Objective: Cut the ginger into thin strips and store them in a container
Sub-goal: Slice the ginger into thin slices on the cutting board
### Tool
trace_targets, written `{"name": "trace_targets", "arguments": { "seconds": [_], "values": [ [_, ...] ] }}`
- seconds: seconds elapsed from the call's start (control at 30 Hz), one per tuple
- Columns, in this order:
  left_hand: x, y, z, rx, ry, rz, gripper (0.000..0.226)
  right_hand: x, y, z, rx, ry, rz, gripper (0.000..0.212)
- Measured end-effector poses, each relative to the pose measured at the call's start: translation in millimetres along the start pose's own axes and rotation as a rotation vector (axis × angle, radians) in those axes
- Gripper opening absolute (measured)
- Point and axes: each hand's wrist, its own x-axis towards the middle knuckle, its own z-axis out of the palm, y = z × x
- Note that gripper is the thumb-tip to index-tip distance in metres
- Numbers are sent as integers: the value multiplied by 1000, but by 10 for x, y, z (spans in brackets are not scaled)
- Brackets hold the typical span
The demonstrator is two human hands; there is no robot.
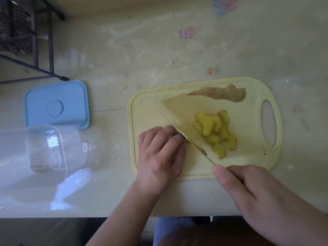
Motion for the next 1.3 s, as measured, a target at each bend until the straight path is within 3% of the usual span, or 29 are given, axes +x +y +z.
{"name": "trace_targets", "arguments": {
  "seconds": [0.17,0.4,0.63,0.77,1.0,1.3],
  "values": [
    [5,5,-10,-5,-6,7,3,91,-9,-3,33,-32,19,66],
    [-9,3,-9,-1,-16,-15,3,298,47,92,19,8,-37,81],
    [-19,-2,10,8,2,-19,5,37,43,-31,71,-25,-4,73],
    [-22,-8,21,7,13,-13,6,-6,67,-21,18,-11,-14,86],
    [-12,3,8,-4,5,-6,6,13,38,-50,22,-47,26,72],
    [-14,5,2,-23,10,-7,5,209,-21,62,-6,-39,-2,78]
  ]
}}
